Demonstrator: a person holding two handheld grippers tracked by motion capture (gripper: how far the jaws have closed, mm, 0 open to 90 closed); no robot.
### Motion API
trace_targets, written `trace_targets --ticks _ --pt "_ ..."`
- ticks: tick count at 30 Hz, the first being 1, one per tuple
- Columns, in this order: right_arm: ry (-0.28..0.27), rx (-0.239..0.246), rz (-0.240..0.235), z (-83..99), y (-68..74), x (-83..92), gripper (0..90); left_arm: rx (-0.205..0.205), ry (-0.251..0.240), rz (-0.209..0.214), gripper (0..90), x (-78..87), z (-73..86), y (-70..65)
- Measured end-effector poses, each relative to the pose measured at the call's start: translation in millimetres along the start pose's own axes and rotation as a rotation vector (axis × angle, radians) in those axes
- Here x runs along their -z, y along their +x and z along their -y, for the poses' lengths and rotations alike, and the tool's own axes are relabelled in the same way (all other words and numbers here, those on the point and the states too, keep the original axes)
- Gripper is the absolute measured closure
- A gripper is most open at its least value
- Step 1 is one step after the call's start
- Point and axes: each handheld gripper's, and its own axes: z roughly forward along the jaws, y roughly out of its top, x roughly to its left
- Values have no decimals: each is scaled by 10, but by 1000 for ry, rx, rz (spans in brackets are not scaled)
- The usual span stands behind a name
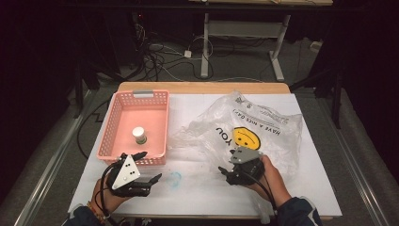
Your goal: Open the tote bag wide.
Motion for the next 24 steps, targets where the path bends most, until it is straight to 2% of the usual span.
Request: trace_targets --ticks 2,3,4,5,6,7,9,11,13,16,20,24 --pt "51 52 27 11 33 -85 350 -1 4 4 175 -13 2 -7" --pt "75 64 22 22 33 -129 381 -3 6 6 175 -17 1 -10" --pt "116 87 51 39 37 -184 501 -5 7 7 175 -22 0 -15" --pt "116 87 51 39 37 -184 501 -7 7 8 175 -26 -2 -18" --pt "137 95 58 51 36 -209 580 -7 7 8 175 -27 -3 -21" --pt "160 105 72 64 26 -237 593 -7 7 8 175 -27 -3 -21" --pt "174 101 75 78 4 -252 717 -6 6 7 175 -23 -3 -16" --pt "171 100 82 88 -14 -250 842 -4 7 7 175 -25 -1 -13" --pt "160 99 85 84 -34 -222 900 -7 10 8 176 -28 1 -15" --pt "125 77 73 74 -63 -166 900 -10 11 9 176 -30 0 -18" --pt "80 70 75 40 -57 -88 900 -8 11 8 176 -29 1 -15" --pt "13 55 88 -19 -48 28 900 -9 9 7 176 -30 -2 -21"
